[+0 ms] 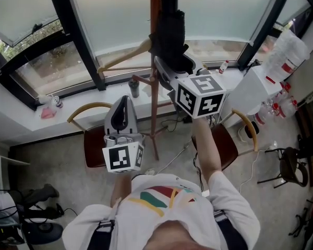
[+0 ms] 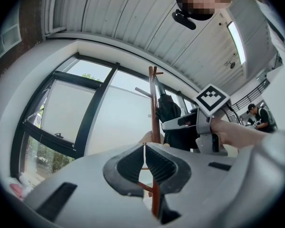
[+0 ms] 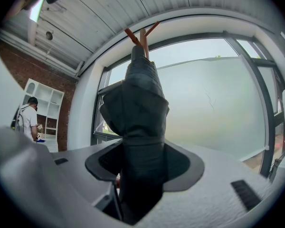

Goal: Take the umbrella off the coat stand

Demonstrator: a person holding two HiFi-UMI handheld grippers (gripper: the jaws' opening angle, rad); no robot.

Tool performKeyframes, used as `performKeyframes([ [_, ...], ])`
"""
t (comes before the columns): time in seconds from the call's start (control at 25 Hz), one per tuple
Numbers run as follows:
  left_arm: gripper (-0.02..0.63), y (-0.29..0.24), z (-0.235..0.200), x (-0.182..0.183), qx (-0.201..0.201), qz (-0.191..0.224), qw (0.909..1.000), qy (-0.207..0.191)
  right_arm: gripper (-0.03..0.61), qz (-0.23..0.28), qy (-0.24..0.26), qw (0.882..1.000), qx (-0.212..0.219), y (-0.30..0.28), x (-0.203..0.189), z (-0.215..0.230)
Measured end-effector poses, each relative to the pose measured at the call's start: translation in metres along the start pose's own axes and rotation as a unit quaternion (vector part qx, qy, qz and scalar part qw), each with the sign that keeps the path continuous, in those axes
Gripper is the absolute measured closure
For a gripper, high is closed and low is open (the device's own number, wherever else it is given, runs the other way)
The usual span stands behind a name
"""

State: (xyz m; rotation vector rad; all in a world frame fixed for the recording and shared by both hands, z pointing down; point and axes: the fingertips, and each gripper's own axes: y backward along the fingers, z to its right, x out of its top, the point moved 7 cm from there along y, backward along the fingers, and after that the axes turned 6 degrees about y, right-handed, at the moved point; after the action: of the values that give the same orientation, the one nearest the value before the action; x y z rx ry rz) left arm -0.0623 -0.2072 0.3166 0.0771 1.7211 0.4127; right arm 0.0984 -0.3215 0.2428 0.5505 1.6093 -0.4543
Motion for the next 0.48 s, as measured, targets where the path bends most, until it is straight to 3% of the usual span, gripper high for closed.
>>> performKeyframes([
  [0.48, 0.603, -0.002, -0.005, -0.001, -0.007, 0.008, 0.9999, 0.002, 0.353, 0.036, 0.026, 0.999, -0.005, 0.001, 0.048, 0.008],
])
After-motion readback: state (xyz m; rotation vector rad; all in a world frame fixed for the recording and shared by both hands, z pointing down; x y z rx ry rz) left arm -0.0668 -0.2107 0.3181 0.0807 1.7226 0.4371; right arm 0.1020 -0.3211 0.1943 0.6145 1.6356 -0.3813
